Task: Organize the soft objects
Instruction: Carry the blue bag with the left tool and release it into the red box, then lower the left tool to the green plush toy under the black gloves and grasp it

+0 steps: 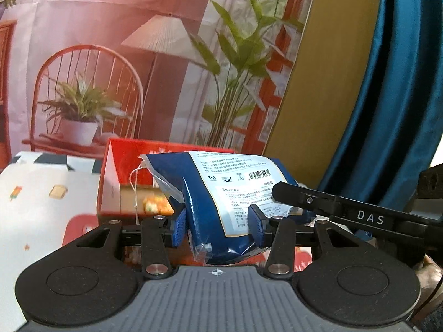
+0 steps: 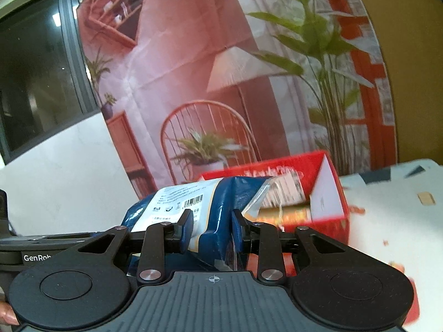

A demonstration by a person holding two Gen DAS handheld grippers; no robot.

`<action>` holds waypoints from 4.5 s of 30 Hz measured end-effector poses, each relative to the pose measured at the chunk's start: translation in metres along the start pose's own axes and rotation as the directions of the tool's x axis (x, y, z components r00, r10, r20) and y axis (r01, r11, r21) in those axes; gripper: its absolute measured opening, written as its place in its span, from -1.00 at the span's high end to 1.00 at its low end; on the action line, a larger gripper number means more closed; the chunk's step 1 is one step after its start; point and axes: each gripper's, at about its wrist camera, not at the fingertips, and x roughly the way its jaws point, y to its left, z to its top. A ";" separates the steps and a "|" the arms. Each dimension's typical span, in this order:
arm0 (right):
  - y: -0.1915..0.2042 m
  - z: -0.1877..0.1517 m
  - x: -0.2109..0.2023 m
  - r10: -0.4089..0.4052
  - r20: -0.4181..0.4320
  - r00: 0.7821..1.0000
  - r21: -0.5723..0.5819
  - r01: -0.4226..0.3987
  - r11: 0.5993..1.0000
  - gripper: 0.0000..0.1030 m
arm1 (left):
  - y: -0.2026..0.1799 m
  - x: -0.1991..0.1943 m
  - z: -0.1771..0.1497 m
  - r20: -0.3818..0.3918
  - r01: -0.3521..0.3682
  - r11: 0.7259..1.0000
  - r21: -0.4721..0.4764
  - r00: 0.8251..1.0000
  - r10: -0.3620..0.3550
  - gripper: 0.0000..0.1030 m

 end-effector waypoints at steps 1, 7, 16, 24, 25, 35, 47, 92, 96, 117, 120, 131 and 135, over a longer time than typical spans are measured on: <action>-0.003 0.007 0.003 0.008 0.003 1.000 -0.003 -0.008 1.000 0.47 | 0.002 0.004 0.006 0.004 0.001 1.000 0.002 1.000 -0.001 0.05; -0.025 0.040 0.038 0.037 -0.008 0.999 -0.025 -0.037 0.999 0.45 | 0.011 0.043 0.037 0.008 -0.011 0.998 0.054 1.000 0.011 0.05; -0.065 0.051 0.108 -0.023 -0.090 0.996 -0.067 0.017 0.998 0.45 | 0.030 0.134 0.052 -0.208 -0.041 0.999 -0.036 0.978 0.033 0.05; -0.094 0.021 0.147 -0.080 -0.247 0.966 -0.027 0.075 0.997 0.45 | 0.042 0.179 0.032 -0.388 -0.085 0.993 -0.086 0.921 0.045 0.06; -0.095 0.018 0.150 -0.087 -0.268 0.960 -0.029 0.082 0.996 0.46 | 0.045 0.182 0.029 -0.406 -0.089 0.992 -0.094 0.913 0.043 0.06; -0.089 0.011 0.172 -0.179 -0.366 0.913 -0.074 0.163 0.984 0.42 | 0.047 0.199 0.027 -0.472 -0.112 0.991 -0.067 0.879 0.067 -0.08; -0.063 0.026 0.122 -0.198 -0.262 0.945 -0.117 0.172 0.978 0.24 | 0.026 0.138 0.041 -0.318 -0.093 0.995 0.045 0.943 0.103 -0.53; 0.035 -0.129 -0.018 -0.038 -0.423 0.905 -0.139 -0.023 0.990 0.46 | 0.030 -0.018 -0.121 -0.352 -0.052 0.986 -0.161 0.936 -0.009 -0.07; 0.045 -0.136 -0.014 -0.020 -0.463 0.886 -0.169 -0.066 0.983 0.47 | 0.032 -0.015 -0.126 -0.370 -0.045 0.983 -0.179 0.929 -0.024 -0.07; 0.046 -0.154 0.005 -0.059 -0.429 0.902 -0.278 -0.070 0.958 0.35 | 0.041 -0.001 -0.143 -0.326 0.044 0.960 -0.277 0.935 -0.137 -0.06; 0.049 -0.155 0.004 -0.057 -0.421 0.905 -0.300 -0.079 0.951 0.35 | 0.044 -0.004 -0.142 -0.303 0.045 0.952 -0.301 0.943 -0.140 -0.06; 0.058 -0.157 0.005 -0.061 -0.403 0.913 -0.361 -0.097 0.927 0.35 | 0.056 0.011 -0.148 -0.320 0.042 0.928 -0.370 0.932 -0.170 -0.10; 0.060 -0.161 0.008 -0.070 -0.393 0.917 -0.391 -0.098 0.915 0.28 | 0.053 0.014 -0.149 -0.322 0.047 0.930 -0.364 0.931 -0.173 -0.10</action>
